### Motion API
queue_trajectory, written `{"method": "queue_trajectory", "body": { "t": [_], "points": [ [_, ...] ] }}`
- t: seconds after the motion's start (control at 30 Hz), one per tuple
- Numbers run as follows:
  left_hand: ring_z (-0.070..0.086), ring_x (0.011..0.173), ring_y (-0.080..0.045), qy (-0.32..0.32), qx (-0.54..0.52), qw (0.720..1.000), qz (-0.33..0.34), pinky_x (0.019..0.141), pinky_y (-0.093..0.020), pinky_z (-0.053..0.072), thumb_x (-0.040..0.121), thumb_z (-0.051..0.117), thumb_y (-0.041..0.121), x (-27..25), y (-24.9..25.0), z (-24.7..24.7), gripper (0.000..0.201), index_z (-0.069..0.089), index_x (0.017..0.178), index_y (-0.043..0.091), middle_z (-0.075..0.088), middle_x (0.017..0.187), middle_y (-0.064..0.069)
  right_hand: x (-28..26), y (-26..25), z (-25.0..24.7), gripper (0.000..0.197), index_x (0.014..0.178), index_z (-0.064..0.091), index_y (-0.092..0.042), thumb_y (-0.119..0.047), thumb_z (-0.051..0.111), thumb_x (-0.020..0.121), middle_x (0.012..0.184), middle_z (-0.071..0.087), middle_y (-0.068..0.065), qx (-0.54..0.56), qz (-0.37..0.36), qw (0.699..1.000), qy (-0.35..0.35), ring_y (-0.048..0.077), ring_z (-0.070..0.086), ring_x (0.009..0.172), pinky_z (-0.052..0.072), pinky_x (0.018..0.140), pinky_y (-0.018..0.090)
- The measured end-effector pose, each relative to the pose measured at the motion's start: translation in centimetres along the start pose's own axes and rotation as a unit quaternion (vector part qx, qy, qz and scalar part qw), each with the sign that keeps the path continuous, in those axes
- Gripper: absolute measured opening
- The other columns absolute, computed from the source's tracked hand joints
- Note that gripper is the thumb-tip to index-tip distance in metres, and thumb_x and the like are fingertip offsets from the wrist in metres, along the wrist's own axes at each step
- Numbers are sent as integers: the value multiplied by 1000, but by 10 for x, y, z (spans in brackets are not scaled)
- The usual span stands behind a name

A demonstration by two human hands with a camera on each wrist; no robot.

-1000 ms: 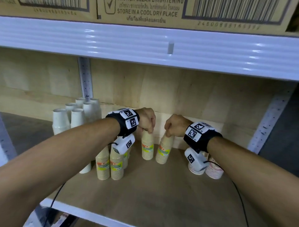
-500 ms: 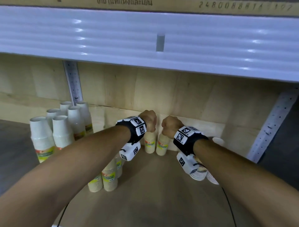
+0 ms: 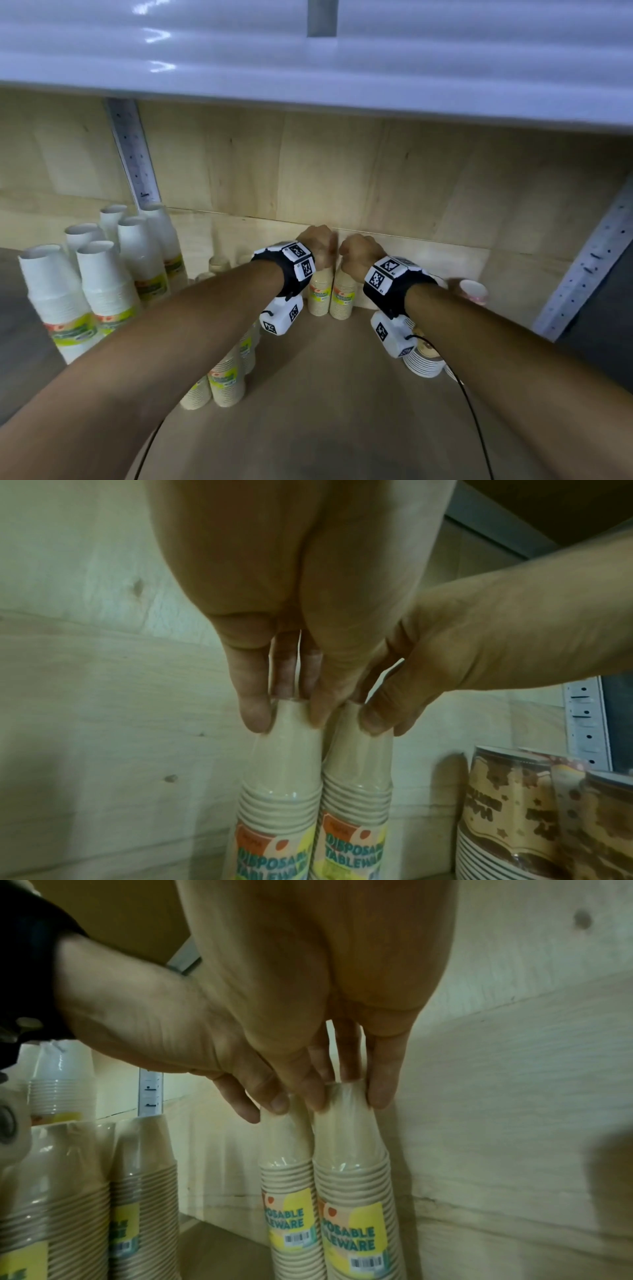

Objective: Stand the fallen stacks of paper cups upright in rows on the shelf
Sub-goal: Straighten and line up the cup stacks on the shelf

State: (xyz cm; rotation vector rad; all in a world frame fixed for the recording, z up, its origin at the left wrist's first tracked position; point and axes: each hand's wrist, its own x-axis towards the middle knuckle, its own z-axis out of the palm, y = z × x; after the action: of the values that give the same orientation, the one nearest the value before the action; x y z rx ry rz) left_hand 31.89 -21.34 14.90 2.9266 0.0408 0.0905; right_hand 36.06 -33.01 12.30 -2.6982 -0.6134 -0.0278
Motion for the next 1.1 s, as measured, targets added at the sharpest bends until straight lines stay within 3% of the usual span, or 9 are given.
{"method": "queue_trajectory", "body": {
  "t": [0.07,0.2,0.43,0.53,0.63,0.8,0.93,1.03,1.1],
  "points": [
    [62,110,-29,11,1,1000,6,86,-33,50,93,55,10,2,-2,3,25,67,114,5,65,115,-12,1,0,0,29,114,69,-8,-16,52,92,122,62,11,1,0,1000,7,29,59,111,48,86,30],
    [62,108,-35,8,-3,1000,11,84,-37,51,92,50,-2,2,-3,6,26,66,112,-2,65,115,-18,1,3,1,29,115,69,-6,-13,52,92,123,62,14,-4,-15,1000,14,31,58,113,48,92,32],
    [61,109,-31,-8,-17,1000,23,92,-40,53,92,57,8,-5,-6,-7,25,67,114,6,64,119,-13,-12,-2,-10,39,129,58,-15,-21,58,91,137,52,9,-11,-10,1000,26,27,51,124,44,101,35],
    [62,106,-25,3,-62,998,16,86,-31,52,88,66,14,-11,-10,-17,26,69,113,9,65,118,-6,-21,-11,-22,37,126,62,-15,-12,59,90,130,57,9,-11,-31,999,36,27,57,118,48,94,34],
    [58,104,-19,21,-94,995,14,79,-24,43,85,74,21,-24,-16,-31,38,66,121,14,58,114,0,-28,-27,-30,39,127,62,-14,-13,62,88,126,59,9,-18,-61,997,34,27,58,115,51,92,36],
    [54,93,-16,12,-63,998,-13,76,-24,41,84,74,22,-53,-36,-62,35,68,117,17,60,112,0,-40,-65,-32,45,129,59,-14,-24,64,86,131,57,8,-22,-88,996,11,24,56,118,48,92,30],
    [55,99,-17,7,-56,997,-46,78,-26,42,83,75,21,-86,-62,-81,29,70,112,20,53,103,4,-54,-99,-30,45,123,62,-23,-33,68,79,123,61,7,-14,-106,994,-14,25,61,108,51,92,35],
    [54,96,-16,-2,-46,997,-68,76,-27,45,82,75,20,-114,-79,-91,26,70,108,22,53,102,4,-65,-121,-27,36,115,66,-25,-33,70,81,114,64,5,5,-134,990,-40,23,63,100,51,85,30],
    [57,88,-16,-13,-50,995,-81,68,-24,47,83,73,17,-133,-89,-95,25,69,106,23,57,97,3,-72,-134,-21,30,112,68,-24,-29,71,83,109,64,2,21,-157,986,-57,21,63,98,48,80,26]
  ]
}}
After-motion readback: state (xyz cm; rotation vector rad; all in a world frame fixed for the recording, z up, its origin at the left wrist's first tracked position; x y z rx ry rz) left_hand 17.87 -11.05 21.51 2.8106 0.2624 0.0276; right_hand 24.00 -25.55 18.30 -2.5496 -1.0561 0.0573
